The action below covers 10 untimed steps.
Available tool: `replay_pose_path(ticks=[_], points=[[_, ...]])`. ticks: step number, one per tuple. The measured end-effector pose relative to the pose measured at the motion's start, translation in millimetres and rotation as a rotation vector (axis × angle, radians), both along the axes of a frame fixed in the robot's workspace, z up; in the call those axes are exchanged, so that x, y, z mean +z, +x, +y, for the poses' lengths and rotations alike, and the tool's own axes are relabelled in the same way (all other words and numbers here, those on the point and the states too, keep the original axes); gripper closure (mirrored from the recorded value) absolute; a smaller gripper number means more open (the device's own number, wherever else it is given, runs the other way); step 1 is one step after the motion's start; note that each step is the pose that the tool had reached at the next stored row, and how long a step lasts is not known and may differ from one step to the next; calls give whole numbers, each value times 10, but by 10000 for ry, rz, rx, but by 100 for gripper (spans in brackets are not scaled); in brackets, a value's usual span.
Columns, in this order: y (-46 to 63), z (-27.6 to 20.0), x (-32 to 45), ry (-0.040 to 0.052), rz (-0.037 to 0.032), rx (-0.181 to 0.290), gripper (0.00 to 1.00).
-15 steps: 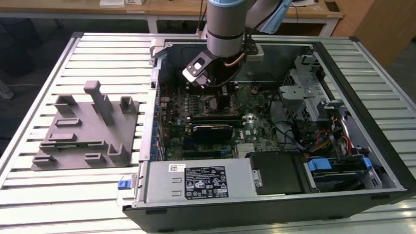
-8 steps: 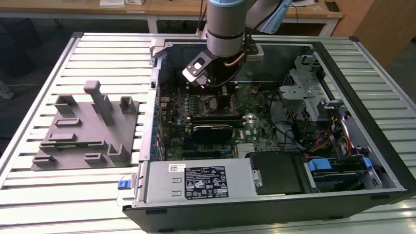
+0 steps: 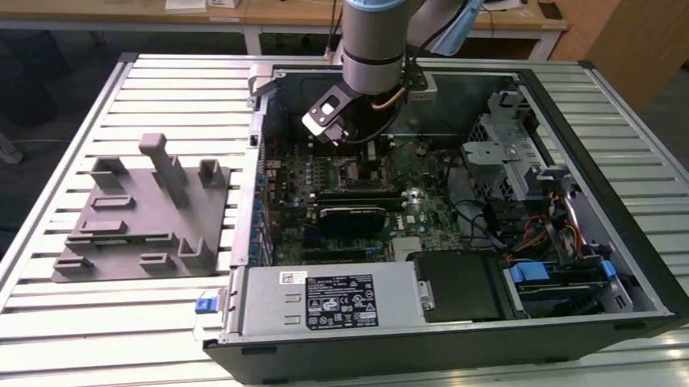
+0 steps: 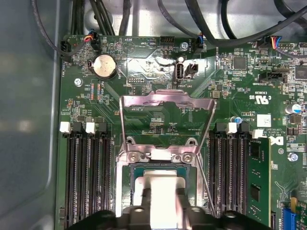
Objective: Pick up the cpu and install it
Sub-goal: 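Place the cpu into insertion slot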
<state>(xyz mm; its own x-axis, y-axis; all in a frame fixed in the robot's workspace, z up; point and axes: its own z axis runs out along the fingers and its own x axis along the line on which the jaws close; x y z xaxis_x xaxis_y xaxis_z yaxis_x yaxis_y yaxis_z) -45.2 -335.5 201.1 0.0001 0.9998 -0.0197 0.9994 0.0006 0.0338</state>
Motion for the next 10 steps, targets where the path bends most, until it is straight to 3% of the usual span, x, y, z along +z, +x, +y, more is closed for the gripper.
replay_pose_path(ticks=[5,10], points=[[0,0,0,-17,0,0,87],[0,0,0,-33,0,0,89]])
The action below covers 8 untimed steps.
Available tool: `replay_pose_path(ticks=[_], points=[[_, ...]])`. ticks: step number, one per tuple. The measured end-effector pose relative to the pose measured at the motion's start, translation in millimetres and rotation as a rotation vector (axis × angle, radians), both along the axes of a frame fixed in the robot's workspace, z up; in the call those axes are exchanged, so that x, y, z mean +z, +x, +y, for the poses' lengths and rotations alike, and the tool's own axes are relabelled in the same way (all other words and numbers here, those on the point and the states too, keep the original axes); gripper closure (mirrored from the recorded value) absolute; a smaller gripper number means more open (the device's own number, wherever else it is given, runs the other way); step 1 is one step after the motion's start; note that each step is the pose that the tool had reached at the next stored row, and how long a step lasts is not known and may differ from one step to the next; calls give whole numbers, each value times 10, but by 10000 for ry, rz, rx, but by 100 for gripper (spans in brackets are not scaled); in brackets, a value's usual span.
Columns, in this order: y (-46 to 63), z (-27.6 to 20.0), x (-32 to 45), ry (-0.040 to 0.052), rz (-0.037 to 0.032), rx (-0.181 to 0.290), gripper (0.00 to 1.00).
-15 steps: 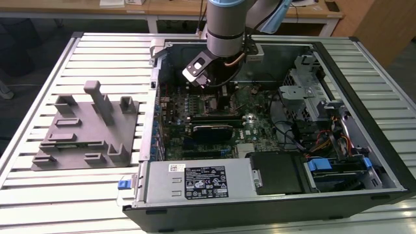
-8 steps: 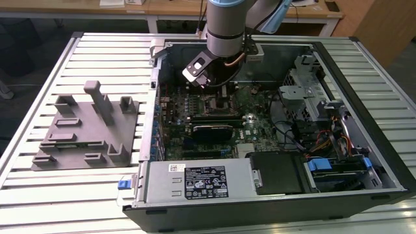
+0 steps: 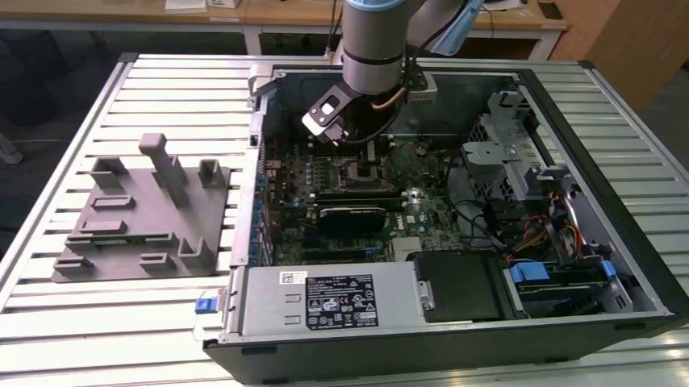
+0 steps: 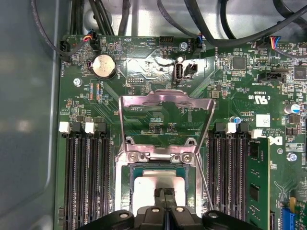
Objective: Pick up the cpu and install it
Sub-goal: 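Place the cpu into insertion slot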
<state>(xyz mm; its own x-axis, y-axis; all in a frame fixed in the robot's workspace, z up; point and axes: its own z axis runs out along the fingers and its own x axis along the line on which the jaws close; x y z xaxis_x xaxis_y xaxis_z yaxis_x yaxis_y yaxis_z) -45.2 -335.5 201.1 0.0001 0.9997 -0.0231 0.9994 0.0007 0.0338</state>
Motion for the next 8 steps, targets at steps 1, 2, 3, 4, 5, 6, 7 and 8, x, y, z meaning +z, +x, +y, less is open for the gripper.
replay_pose_path(ticks=[1,2,3,4,5,6,7,8], points=[[0,0,0,-4,0,0,89],[0,0,0,-4,0,0,89],[0,0,0,-3,0,0,89],[0,0,0,-2,0,0,89],[0,1,0,-2,0,0,89],[0,4,0,-3,1,-1,89],[0,8,0,-2,0,-1,89],[0,11,0,-1,-1,-1,89]])
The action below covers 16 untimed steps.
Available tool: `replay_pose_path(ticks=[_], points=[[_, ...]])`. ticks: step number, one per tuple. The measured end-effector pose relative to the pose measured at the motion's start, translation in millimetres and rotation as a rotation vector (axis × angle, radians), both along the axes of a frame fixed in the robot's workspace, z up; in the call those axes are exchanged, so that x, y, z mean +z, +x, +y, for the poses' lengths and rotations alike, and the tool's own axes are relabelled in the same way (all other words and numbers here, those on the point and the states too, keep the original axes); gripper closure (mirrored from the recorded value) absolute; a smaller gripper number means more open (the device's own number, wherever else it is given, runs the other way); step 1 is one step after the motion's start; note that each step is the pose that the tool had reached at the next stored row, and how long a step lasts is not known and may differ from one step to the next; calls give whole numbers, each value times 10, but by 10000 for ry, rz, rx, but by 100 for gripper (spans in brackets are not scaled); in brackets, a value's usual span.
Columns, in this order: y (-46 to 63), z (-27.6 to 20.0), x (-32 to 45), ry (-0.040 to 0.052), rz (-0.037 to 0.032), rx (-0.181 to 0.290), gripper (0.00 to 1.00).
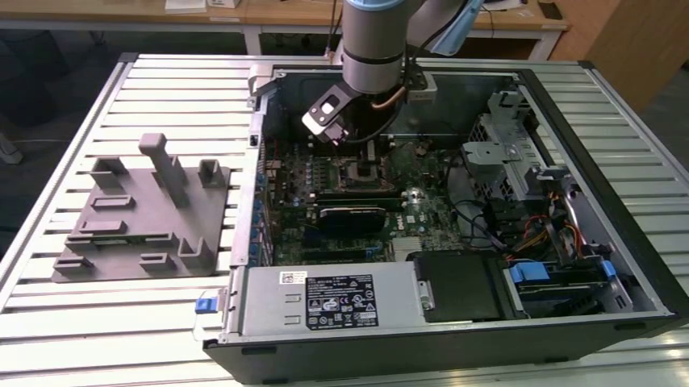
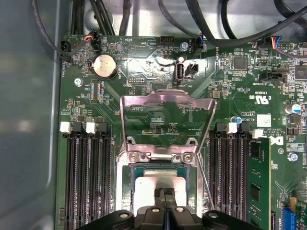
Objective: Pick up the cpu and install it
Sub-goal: 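Place the cpu into insertion slot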
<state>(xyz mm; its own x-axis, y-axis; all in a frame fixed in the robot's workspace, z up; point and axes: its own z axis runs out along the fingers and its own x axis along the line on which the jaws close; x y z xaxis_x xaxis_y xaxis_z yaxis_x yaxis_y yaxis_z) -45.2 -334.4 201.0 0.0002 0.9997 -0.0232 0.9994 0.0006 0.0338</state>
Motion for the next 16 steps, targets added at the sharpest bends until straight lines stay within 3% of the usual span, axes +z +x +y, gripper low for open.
replay_pose_path(ticks=[16], points=[[0,4,-26,-3,2,1,89]])
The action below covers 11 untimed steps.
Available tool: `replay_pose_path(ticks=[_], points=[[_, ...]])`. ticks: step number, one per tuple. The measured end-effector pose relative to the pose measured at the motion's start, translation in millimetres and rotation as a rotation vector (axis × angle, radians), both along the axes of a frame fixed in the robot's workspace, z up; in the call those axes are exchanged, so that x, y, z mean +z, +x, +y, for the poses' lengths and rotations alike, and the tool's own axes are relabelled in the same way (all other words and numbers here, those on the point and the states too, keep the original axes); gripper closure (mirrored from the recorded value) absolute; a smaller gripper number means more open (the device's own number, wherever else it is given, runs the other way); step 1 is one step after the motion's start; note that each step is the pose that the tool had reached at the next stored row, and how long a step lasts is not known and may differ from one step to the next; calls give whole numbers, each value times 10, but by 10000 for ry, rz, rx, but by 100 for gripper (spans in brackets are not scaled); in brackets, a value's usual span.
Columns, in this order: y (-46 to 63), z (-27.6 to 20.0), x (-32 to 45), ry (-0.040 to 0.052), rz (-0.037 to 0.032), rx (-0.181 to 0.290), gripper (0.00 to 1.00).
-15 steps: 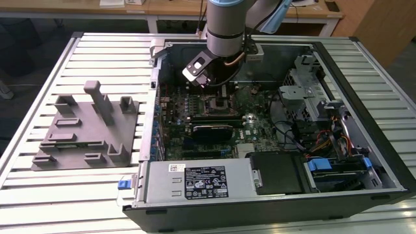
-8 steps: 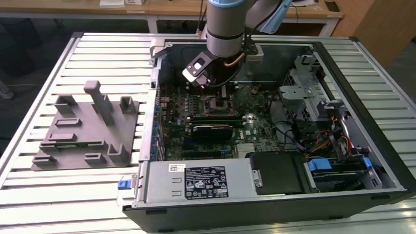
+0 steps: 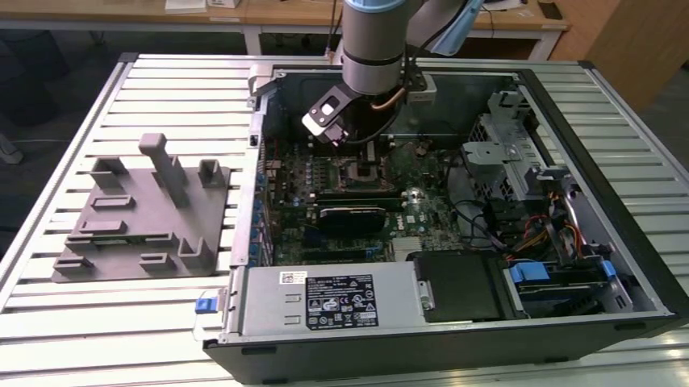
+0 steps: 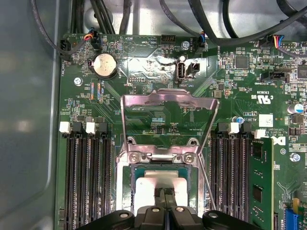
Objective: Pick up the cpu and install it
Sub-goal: 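Place the cpu into insertion slot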
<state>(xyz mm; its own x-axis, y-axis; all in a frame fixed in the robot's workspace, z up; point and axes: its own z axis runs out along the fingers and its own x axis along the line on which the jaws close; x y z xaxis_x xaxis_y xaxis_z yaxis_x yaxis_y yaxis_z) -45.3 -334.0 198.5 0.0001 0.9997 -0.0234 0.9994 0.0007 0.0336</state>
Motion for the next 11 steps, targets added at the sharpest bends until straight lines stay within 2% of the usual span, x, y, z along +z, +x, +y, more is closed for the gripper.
replay_pose_path(ticks=[11], points=[[1,1,0,5,-3,0,89]])
